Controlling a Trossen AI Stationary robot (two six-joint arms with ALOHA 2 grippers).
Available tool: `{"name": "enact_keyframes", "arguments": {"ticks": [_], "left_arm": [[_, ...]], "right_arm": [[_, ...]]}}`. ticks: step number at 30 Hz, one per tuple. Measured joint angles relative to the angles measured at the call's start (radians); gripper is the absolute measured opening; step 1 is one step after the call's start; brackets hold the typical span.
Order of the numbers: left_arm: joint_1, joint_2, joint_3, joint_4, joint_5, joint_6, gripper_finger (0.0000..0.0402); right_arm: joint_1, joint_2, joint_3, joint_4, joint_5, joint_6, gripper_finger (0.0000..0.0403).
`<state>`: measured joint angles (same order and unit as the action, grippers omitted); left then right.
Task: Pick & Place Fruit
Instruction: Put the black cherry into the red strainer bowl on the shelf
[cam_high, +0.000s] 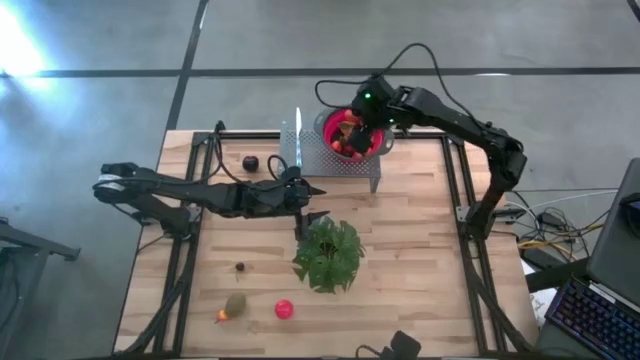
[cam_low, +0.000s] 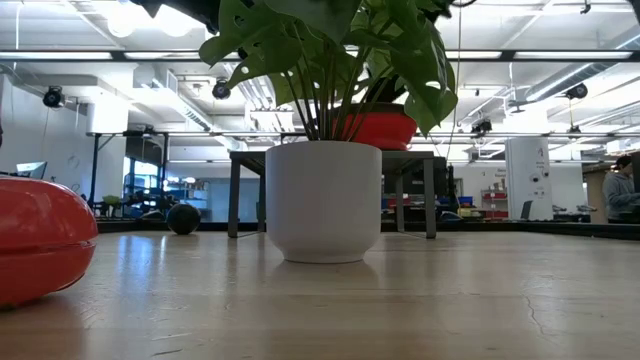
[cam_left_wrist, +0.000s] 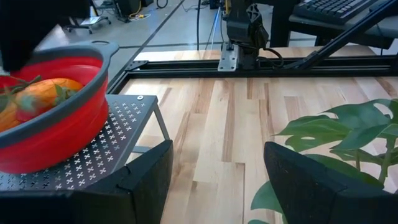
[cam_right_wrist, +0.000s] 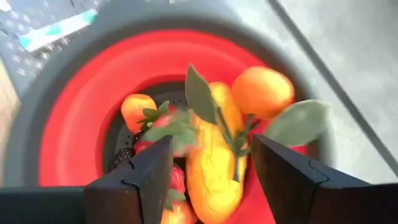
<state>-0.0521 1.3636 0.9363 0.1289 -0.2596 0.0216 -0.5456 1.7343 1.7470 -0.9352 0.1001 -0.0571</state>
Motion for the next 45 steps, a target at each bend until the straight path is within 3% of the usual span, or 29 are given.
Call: {"name": "enact_keyframes", "arguments": {"ticks": [6, 11, 18, 24, 30, 35, 45], "left_arm": [[0.0, -0.001, 0.0, -0.024, 0.0, -0.005, 0.0257], [-0.006, -0.041, 0.0, -0.136, 0.0, -0.003, 0.0257], [-0.058, -0.185, 0.038, -0.462, -0.001, -0.046, 0.0257], [-0.178, -0.29, 0.062, -0.696, -0.025, -0.171, 0.0257], [-0.386, -0.319, 0.062, -0.923, -0.186, -0.414, 0.0254], [-0.539, -0.286, 0.058, -1.057, -0.221, -0.614, 0.0254], [-0.623, -0.101, 0.056, -1.199, -0.209, -1.05, 0.0252]], "right_arm": [[0.026, -0.087, 0.0, -0.023, 0.004, 0.002, 0.0229], [0.084, -0.153, 0.0, -0.086, 0.017, 0.017, 0.0226], [0.18, -0.227, 0.0, -0.201, 0.14, 0.046, 0.0209], [0.234, -0.281, 0.0, -0.257, 0.17, 0.106, 0.0207], [0.248, -0.325, 0.0, -0.274, 0.199, 0.138, 0.0216], [0.247, -0.346, 0.0, -0.274, 0.202, 0.147, 0.0212], [0.247, -0.345, -0.001, -0.279, 0.218, 0.156, 0.0207]]}}
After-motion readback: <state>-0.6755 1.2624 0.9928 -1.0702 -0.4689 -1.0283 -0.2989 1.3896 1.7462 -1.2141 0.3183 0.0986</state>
